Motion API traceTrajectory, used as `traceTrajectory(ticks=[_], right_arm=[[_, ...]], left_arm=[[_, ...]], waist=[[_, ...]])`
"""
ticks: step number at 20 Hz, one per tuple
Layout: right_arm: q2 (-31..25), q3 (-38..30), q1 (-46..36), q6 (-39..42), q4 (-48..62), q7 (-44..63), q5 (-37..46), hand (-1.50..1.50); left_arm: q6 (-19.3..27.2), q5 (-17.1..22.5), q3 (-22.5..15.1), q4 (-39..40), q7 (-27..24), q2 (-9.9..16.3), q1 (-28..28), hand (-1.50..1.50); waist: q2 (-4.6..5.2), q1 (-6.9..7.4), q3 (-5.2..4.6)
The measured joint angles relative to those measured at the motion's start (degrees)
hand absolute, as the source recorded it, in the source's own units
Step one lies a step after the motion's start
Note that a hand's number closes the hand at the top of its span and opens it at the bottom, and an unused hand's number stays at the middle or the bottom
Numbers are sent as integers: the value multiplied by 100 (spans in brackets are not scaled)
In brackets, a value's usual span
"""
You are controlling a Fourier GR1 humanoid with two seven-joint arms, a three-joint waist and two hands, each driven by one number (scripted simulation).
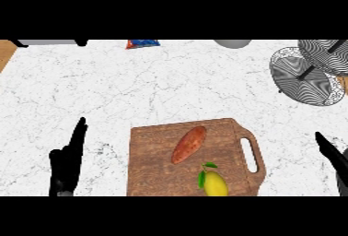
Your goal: Pick the lemon from the cutting board and place it in the tiered basket
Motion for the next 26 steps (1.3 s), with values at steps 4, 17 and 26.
traceTrajectory(ticks=[4, 17, 26], right_arm=[[-601, 206, 33, 343, -269, 993, 523, -150], [-1030, 1458, -1435, 623, -61, 3437, 1407, -150], [-384, 2814, -2306, 1380, 371, 4341, 3000, -150]], left_arm=[[-8, -55, -21, 55, -63, -63, -43, 0], [-119, -167, -44, 130, -135, -154, -89, 0], [-172, -220, -24, 163, -148, -217, -117, 0]], waist=[[12, 38, -8], [1, 188, 6], [9, 236, 12]])
